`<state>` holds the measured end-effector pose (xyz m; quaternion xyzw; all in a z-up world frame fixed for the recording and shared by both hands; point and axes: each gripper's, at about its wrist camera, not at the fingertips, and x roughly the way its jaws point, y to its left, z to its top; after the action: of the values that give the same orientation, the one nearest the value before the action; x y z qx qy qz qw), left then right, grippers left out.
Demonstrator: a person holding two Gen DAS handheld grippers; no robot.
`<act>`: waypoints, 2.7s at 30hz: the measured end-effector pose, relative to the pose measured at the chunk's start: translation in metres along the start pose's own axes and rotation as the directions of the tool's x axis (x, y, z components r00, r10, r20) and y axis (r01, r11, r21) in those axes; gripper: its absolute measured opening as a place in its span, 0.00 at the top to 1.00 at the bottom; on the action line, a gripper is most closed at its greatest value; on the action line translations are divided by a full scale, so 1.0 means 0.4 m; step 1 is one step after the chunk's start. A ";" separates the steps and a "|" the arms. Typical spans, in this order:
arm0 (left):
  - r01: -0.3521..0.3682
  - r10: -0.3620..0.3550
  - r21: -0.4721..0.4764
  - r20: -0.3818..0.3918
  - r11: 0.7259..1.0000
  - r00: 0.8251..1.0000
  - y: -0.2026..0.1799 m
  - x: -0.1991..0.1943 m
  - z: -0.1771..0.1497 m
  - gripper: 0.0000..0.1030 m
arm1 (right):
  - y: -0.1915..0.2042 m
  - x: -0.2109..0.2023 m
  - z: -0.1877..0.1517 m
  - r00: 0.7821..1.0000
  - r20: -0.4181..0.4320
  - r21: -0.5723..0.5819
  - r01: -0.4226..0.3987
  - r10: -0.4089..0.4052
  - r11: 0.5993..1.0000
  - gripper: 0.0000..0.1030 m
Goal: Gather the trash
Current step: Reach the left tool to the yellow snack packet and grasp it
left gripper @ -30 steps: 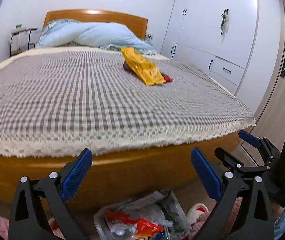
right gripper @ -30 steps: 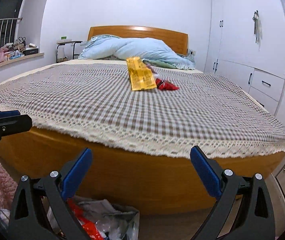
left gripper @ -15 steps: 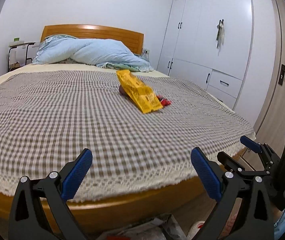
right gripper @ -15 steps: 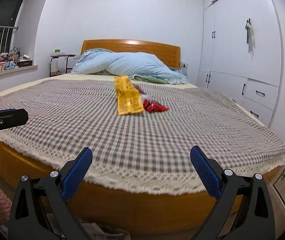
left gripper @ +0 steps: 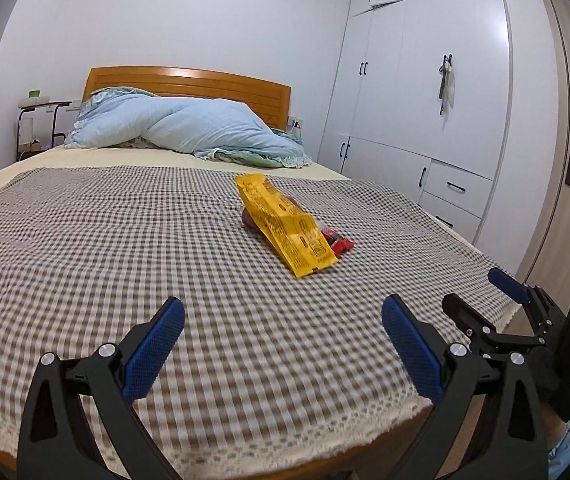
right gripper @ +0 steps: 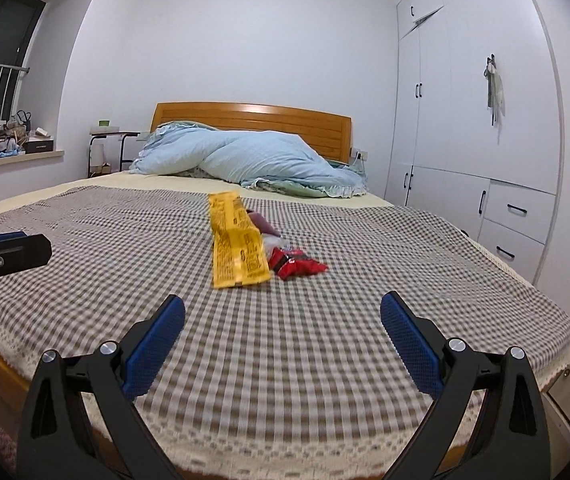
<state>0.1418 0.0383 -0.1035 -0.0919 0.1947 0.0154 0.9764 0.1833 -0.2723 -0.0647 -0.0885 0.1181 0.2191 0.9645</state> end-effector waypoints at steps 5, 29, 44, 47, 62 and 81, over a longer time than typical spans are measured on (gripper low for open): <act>-0.007 0.007 0.003 0.023 1.000 1.000 0.008 0.032 0.040 0.07 | 0.000 0.030 0.023 1.000 0.012 -0.006 0.006 -0.006 1.000 0.09; 0.054 -0.055 -0.073 -0.010 0.996 0.998 0.036 0.218 0.168 0.07 | -0.050 0.190 0.133 0.998 0.016 0.039 0.065 -0.065 0.997 0.09; 0.071 -0.084 -0.106 -0.127 0.992 0.988 -0.022 0.398 0.209 0.07 | -0.121 0.278 0.137 0.990 -0.024 0.018 0.137 -0.136 0.990 0.09; 0.065 -0.082 -0.107 -0.158 0.992 0.984 -0.037 0.436 0.205 0.07 | -0.134 0.296 0.134 0.987 -0.031 -0.010 0.159 -0.159 0.987 0.09; -0.045 -0.033 -0.205 -0.362 0.978 0.932 -0.084 0.692 0.174 0.07 | -0.266 0.324 0.063 0.950 -0.114 -0.036 0.288 -0.290 0.957 0.09; -0.131 0.039 -0.192 -0.423 0.973 0.905 -0.053 0.802 0.122 0.25 | -0.317 0.337 0.041 0.939 -0.159 0.013 0.312 -0.306 0.950 0.09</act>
<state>0.4581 0.0245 -0.1784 -0.1899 0.3992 0.0592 0.8950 0.3606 -0.3271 -0.0699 -0.1044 0.1818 0.0552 0.9762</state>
